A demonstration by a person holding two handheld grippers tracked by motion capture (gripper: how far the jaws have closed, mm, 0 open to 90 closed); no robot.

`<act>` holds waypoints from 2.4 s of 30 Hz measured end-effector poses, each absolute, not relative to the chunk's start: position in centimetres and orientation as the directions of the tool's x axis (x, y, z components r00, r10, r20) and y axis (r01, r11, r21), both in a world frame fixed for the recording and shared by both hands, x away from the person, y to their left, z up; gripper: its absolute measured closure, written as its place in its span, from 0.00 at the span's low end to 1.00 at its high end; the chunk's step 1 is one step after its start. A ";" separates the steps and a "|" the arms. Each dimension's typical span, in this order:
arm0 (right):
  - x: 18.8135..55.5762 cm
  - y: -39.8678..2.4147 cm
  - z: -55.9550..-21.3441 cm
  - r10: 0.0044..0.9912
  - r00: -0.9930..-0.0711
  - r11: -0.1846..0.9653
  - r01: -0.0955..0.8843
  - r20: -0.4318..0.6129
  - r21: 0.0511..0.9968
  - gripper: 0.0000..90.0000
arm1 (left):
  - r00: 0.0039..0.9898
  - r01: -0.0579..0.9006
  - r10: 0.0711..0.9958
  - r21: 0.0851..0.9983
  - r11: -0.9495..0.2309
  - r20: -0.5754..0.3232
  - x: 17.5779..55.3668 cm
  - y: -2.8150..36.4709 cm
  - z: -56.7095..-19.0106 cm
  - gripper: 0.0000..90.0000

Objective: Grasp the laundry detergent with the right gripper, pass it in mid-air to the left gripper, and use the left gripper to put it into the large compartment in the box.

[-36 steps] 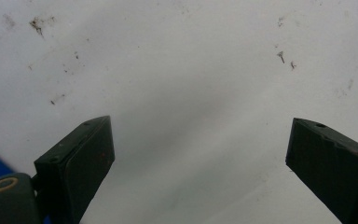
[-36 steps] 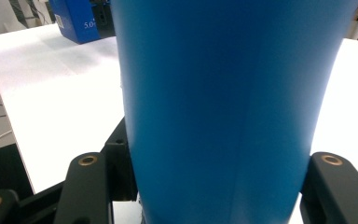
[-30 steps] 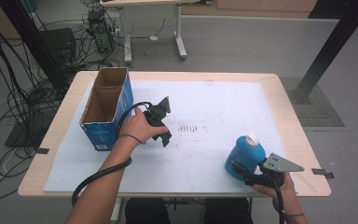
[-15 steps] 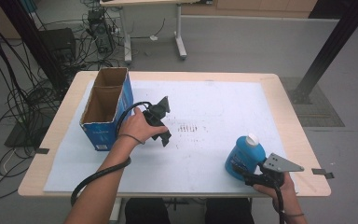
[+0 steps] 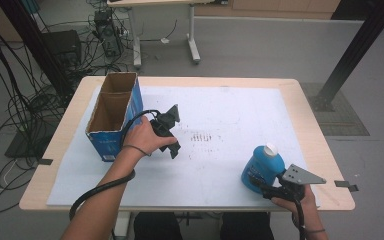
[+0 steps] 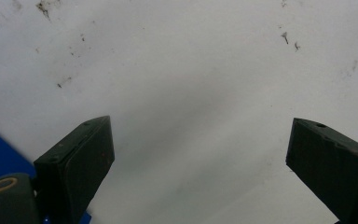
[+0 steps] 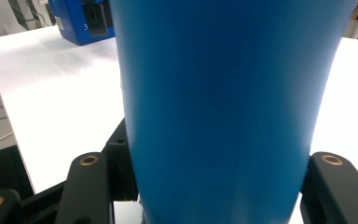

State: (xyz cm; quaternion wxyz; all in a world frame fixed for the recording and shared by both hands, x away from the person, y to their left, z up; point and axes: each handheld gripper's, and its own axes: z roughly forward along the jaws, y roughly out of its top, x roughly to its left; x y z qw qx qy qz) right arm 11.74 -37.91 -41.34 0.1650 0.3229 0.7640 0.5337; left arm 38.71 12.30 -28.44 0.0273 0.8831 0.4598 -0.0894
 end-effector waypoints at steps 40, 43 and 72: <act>14.8 -36.1 -38.8 0.610 -0.783 0.217 0.315 0.124 0.924 0.47 | 0.625 0.771 0.751 0.013 -0.637 -0.212 37.8 13.1 -25.9 0.09; 15.2 -35.9 -38.8 0.598 -0.791 0.218 0.316 0.130 0.923 0.47 | 0.639 0.759 0.738 0.022 -0.651 -0.216 37.6 13.2 -25.3 0.09; 20.9 -32.4 -37.6 0.363 -0.925 0.321 0.235 0.110 0.917 0.46 | 0.840 0.530 0.494 0.148 -0.835 -0.225 33.8 11.9 -19.7 0.09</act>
